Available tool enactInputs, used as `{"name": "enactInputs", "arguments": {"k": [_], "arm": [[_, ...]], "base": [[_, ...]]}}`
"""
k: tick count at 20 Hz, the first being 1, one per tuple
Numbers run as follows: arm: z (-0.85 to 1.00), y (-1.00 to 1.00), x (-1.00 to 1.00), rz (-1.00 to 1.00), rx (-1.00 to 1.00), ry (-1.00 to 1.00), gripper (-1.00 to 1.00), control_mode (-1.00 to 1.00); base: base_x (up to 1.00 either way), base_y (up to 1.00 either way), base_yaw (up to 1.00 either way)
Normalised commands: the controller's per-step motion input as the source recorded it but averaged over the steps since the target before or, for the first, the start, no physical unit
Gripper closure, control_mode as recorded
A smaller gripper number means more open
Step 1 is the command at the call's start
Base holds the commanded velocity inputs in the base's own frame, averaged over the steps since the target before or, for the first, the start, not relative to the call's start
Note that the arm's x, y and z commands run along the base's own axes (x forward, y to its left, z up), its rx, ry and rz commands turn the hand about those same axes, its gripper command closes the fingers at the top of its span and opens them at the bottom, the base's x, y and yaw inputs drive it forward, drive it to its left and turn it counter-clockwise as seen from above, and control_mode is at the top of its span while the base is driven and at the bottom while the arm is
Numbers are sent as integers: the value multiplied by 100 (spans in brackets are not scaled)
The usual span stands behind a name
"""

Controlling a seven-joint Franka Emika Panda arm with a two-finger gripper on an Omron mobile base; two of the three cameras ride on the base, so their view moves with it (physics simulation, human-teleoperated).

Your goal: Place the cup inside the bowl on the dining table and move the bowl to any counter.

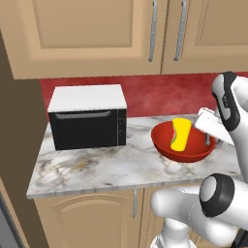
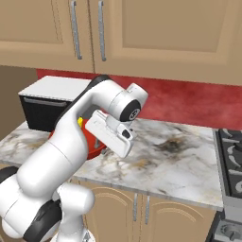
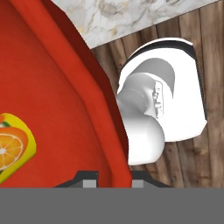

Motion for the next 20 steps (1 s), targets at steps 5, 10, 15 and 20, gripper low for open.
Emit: {"name": "enactInputs", "arguments": {"k": [5, 10, 15, 20], "arm": [[0, 0, 0, 0, 0, 0, 100, 100], [0, 0, 0, 0, 0, 0, 100, 100], [0, 0, 0, 0, 0, 0, 100, 100], [0, 0, 0, 0, 0, 0, 100, 100]], "base": [[0, 0, 0], [0, 0, 0], [0, 0, 0], [0, 0, 0]]}}
